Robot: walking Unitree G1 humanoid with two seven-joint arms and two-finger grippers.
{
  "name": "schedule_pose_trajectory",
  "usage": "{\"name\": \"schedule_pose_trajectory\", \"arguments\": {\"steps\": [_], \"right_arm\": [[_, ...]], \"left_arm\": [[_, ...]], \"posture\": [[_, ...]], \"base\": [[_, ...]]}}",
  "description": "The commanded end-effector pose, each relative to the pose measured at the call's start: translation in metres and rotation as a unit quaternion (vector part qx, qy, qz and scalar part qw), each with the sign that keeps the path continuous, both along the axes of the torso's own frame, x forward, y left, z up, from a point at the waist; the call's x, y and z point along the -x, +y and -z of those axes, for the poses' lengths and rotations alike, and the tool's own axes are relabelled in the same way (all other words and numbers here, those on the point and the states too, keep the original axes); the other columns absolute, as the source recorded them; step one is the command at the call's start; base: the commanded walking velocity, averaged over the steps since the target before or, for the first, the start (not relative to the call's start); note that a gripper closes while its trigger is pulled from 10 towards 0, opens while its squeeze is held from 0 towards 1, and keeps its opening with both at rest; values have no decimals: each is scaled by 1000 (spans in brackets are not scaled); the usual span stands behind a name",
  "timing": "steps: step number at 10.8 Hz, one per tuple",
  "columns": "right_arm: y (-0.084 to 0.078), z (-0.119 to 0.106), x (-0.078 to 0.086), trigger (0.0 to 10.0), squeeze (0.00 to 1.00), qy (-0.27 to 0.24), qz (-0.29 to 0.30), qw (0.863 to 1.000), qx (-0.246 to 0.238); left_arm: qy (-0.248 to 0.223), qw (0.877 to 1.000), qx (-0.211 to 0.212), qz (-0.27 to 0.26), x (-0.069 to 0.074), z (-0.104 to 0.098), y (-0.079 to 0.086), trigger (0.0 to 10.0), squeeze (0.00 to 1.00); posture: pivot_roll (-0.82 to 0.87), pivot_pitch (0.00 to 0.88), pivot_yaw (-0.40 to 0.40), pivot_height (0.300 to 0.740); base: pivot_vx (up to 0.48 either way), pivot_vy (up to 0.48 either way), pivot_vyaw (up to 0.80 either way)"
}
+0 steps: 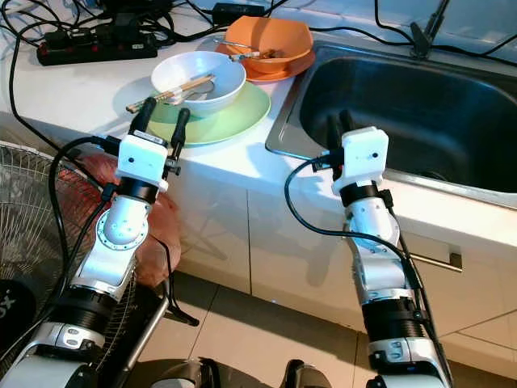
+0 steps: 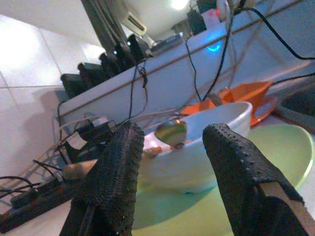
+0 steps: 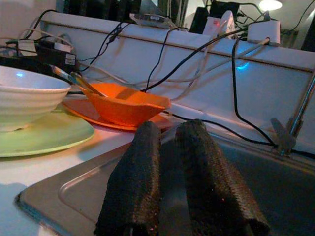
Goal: Kitchen organization
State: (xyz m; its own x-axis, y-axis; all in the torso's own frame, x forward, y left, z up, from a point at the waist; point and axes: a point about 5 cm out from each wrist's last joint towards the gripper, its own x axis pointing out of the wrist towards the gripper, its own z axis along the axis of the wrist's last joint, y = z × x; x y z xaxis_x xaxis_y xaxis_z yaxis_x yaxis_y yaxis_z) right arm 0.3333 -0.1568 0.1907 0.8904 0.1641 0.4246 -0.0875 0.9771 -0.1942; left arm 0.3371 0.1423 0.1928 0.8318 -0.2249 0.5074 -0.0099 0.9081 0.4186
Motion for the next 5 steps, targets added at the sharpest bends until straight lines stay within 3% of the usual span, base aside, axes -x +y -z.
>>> {"name": "schedule_pose_trajectory", "arguments": {"steps": [1, 5], "right_arm": [[0, -3, -1, 10000, 0, -8, -3, 1000, 9], [-7, -7, -7, 10000, 0, -15, -1, 999, 30]], "left_arm": [[-8, 1000, -6, 8, -2, -5, -1, 10000, 0], [-6, 1000, -10, 15, -11, -9, -2, 10000, 0]], "posture": [[14, 123, -14, 740], [15, 116, -16, 740]], "base": [[0, 0, 0], [0, 0, 0]]}}
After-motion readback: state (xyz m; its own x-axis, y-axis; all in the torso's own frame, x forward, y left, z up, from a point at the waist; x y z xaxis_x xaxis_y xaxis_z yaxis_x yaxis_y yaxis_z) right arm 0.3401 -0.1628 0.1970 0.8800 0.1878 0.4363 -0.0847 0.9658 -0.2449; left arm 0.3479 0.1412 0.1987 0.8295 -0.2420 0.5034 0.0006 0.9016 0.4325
